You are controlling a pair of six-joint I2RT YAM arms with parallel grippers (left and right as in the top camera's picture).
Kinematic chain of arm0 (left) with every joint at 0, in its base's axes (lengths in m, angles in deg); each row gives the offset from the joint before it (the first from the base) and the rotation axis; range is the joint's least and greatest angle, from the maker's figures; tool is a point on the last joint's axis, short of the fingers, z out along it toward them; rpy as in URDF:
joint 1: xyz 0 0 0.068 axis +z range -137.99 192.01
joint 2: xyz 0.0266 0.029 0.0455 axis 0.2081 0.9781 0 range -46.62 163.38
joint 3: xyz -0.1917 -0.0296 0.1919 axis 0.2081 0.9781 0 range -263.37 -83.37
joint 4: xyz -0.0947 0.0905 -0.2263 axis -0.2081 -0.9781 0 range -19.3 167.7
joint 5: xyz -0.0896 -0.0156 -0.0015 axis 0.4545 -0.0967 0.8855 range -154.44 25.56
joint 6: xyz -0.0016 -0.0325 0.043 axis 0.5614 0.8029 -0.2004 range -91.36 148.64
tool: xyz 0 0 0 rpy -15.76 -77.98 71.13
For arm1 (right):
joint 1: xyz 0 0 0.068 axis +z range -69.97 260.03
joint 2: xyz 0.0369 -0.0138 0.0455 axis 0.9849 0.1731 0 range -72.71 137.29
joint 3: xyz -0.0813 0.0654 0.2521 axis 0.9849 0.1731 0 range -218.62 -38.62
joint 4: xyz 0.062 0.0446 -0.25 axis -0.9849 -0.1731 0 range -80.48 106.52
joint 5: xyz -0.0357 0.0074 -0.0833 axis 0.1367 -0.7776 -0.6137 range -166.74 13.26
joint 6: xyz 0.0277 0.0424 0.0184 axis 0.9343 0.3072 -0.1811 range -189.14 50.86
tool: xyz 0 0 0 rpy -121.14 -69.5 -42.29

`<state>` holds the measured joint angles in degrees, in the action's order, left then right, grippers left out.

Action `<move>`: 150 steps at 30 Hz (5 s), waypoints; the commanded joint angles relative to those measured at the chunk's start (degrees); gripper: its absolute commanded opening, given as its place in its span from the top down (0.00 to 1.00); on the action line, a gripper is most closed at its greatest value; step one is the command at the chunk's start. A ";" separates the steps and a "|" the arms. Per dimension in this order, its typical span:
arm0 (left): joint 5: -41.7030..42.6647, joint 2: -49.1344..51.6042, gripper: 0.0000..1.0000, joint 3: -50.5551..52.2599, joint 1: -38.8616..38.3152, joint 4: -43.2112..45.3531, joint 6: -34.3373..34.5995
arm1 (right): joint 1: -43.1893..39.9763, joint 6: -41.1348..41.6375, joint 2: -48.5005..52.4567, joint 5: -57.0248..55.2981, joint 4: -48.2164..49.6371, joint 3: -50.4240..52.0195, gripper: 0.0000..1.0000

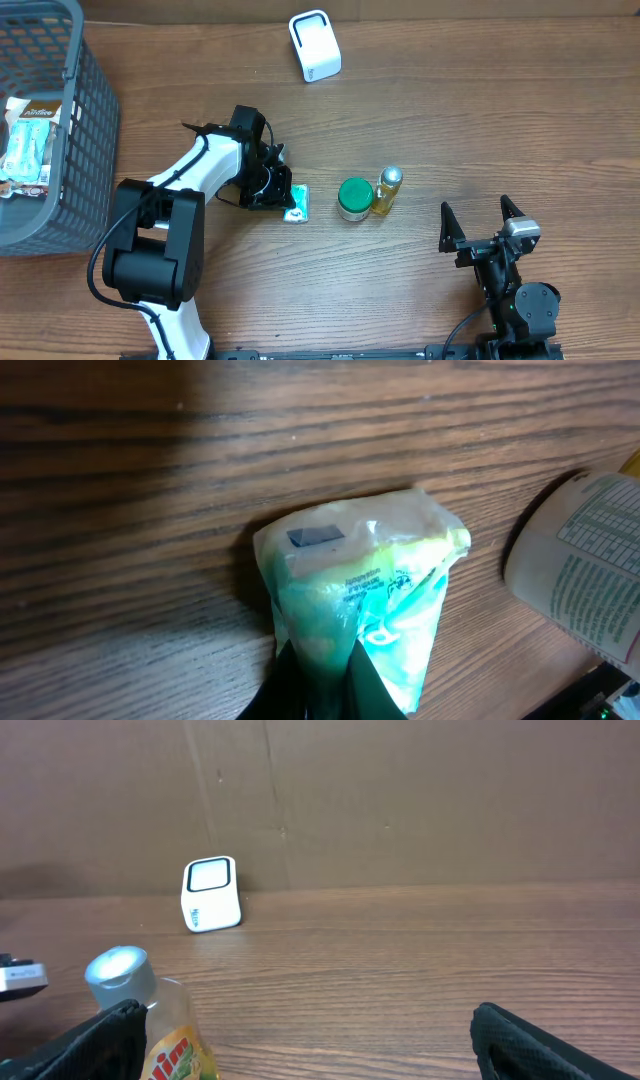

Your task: Scan the item barcode

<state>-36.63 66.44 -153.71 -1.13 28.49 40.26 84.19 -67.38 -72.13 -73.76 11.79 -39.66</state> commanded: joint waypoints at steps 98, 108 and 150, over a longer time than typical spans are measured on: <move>-72.76 -1.16 0.80 0.52 -40.52 -8.61 29.38 | 0.22 0.42 -0.42 -0.13 0.24 0.59 0.00; -70.14 -1.16 0.80 -1.05 -40.52 -8.57 28.37 | 0.22 0.42 -0.42 -0.13 0.24 0.59 0.00; -46.60 -3.87 0.44 -17.99 -30.14 -19.32 19.10 | 0.22 0.42 -0.42 -0.13 0.24 0.59 0.00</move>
<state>-87.08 65.76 -170.52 -32.52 8.84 61.05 84.19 -67.38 -72.13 -73.76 11.81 -39.66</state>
